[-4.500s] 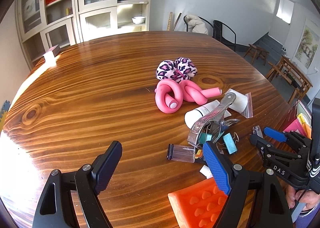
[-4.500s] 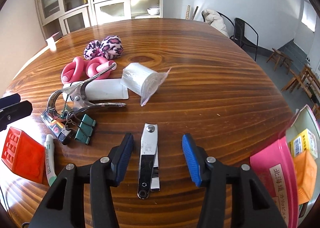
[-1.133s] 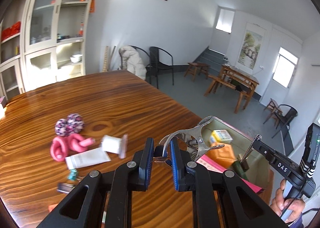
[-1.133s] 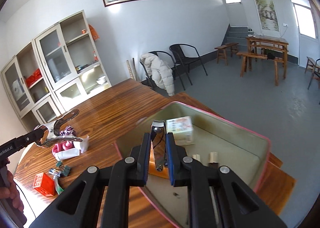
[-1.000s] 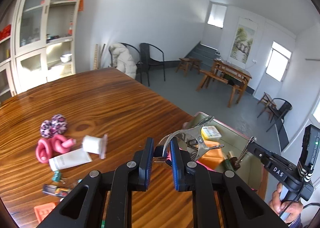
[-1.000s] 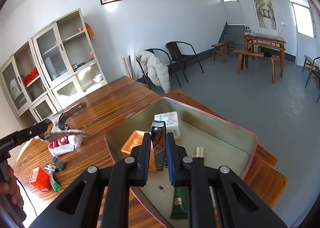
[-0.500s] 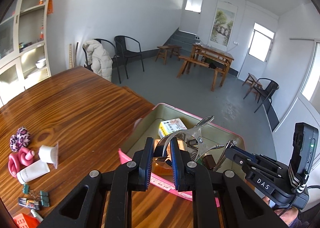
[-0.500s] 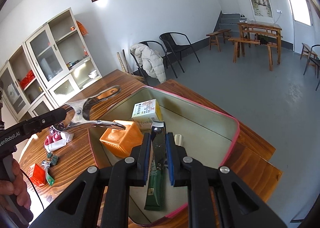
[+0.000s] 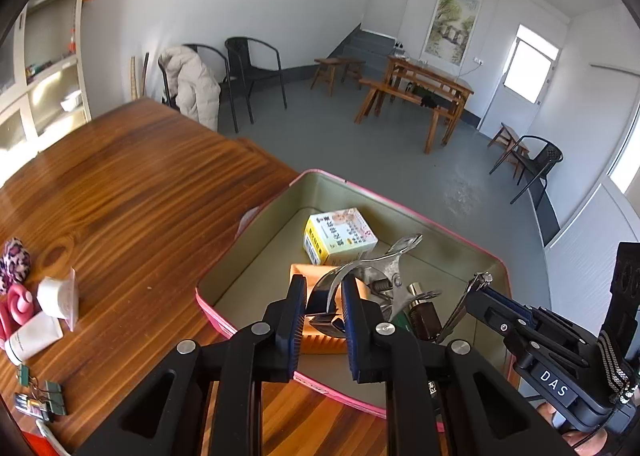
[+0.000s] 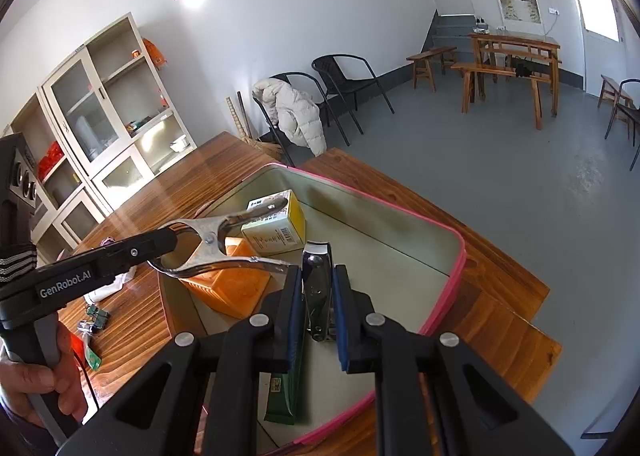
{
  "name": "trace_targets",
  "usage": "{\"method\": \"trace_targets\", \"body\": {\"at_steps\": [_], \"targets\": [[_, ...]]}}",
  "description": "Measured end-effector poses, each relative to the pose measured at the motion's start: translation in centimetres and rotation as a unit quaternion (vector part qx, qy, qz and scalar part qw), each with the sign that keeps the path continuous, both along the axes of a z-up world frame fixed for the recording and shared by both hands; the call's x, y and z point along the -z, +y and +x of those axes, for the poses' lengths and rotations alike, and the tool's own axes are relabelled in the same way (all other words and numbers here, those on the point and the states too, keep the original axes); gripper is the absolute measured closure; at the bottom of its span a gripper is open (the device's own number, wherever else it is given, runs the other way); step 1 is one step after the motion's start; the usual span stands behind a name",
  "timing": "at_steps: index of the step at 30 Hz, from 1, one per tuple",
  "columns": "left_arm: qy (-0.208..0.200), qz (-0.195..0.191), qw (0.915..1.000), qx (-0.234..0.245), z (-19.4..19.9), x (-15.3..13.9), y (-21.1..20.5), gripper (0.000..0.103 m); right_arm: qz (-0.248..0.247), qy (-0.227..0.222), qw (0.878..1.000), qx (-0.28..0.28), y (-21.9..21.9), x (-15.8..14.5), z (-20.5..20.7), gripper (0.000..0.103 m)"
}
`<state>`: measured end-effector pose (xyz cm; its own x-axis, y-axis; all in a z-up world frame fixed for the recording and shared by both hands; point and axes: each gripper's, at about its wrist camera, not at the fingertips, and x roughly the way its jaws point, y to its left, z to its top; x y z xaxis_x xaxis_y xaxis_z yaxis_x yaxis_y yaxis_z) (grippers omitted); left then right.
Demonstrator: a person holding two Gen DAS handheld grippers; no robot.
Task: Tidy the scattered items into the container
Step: 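Carry clamp and clipper over the pink tin and open both grippers, then move both grippers back over the items on the table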
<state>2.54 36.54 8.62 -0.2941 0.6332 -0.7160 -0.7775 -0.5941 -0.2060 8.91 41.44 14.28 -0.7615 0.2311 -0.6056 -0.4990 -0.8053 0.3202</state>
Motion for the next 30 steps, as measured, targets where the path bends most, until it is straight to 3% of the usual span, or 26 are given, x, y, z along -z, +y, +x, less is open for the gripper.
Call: {"method": "trace_targets", "body": {"at_steps": [2, 3, 5, 10, 16, 22, 30], "targets": [[-0.002, 0.009, 0.9999, -0.011, -0.4, 0.1, -0.5, 0.012, -0.006, -0.002, 1.0, 0.0, 0.2, 0.1, -0.2, 0.086], [0.006, 0.017, 0.9997, -0.019, -0.4, 0.0, -0.8, 0.008, -0.008, -0.002, 1.0, 0.001, 0.3, 0.1, -0.2, 0.086], [0.02, 0.024, 0.9992, -0.023, -0.3, -0.3, -1.4, 0.008, -0.01, -0.001, 1.0, 0.002, 0.5, 0.0, -0.3, 0.081], [0.016, 0.027, 0.999, -0.033, -0.6, -0.4, -2.6, 0.008, -0.023, 0.005, 1.0, 0.017, 1.0, 0.0, 0.0, 0.045], [0.003, 0.03, 0.9981, -0.055, -1.2, -0.1, -4.6, 0.008, -0.021, 0.008, 0.999, 0.026, 0.5, -0.3, 0.2, 0.026], [-0.002, 0.036, 0.9962, -0.079, -1.7, -0.4, -7.1, 0.008, -0.022, 0.007, 1.0, 0.019, -0.4, -0.6, -0.3, 0.023], [0.034, 0.025, 0.9909, -0.127, -2.1, -1.2, -11.6, 0.008, -0.027, 0.016, 0.999, 0.003, -2.5, -1.0, -1.3, 0.019]]}}
